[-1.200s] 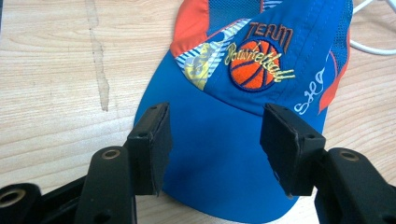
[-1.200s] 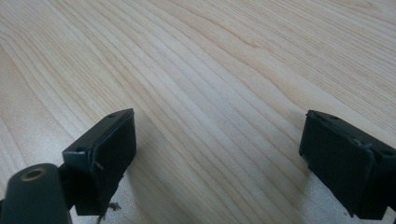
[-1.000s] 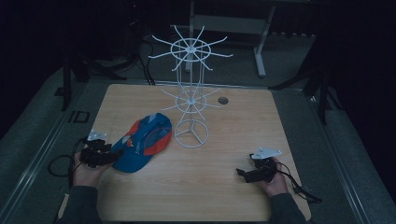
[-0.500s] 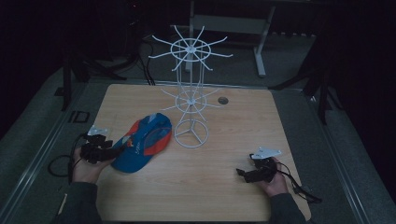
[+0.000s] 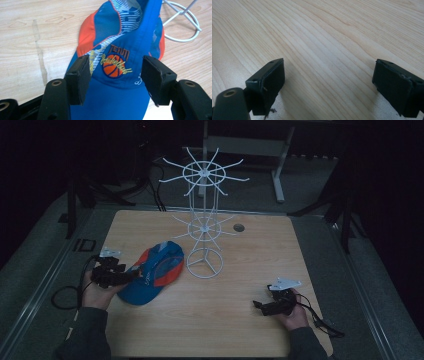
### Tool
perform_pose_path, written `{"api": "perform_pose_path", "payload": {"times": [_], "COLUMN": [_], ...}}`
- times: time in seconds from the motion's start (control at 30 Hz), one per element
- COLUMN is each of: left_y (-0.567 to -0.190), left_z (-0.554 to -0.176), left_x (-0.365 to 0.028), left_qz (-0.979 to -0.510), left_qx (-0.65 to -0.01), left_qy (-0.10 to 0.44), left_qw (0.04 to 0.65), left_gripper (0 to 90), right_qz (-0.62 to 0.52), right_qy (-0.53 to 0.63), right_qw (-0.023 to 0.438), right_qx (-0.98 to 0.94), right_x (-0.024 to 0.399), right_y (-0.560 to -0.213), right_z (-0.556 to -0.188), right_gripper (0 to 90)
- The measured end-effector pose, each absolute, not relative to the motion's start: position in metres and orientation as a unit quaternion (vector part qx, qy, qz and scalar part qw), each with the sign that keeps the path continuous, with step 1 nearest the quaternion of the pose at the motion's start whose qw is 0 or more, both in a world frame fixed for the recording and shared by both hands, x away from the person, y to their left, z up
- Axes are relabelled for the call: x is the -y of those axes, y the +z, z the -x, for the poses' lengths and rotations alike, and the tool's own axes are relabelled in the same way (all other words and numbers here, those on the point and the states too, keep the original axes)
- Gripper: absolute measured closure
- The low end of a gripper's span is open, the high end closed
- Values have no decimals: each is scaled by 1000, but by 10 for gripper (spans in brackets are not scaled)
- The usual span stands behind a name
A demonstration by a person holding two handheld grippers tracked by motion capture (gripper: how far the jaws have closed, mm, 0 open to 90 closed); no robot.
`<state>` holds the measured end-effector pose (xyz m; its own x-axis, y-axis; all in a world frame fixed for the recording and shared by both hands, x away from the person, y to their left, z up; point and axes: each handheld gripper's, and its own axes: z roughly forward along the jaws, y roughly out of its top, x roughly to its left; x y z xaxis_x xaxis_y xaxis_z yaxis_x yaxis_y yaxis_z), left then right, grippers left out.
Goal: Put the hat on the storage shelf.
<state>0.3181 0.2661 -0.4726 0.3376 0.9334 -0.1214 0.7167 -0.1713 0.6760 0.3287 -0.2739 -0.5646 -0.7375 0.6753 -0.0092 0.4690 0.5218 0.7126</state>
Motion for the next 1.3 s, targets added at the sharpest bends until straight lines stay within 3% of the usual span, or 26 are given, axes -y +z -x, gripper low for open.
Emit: {"api": "perform_pose_path", "payload": {"times": [1.3], "left_y": [-462], "left_z": [-354], "left_x": [-239], "left_qz": [-786], "left_qx": [-521], "left_qy": [153], "left_qw": [295], "left_gripper": [325], "right_qz": [-333], "right_qy": [358], "right_qw": [144], "right_qx": [-860], "right_x": [274], "right_y": [-565], "right_z": [-329], "right_gripper": [107]}}
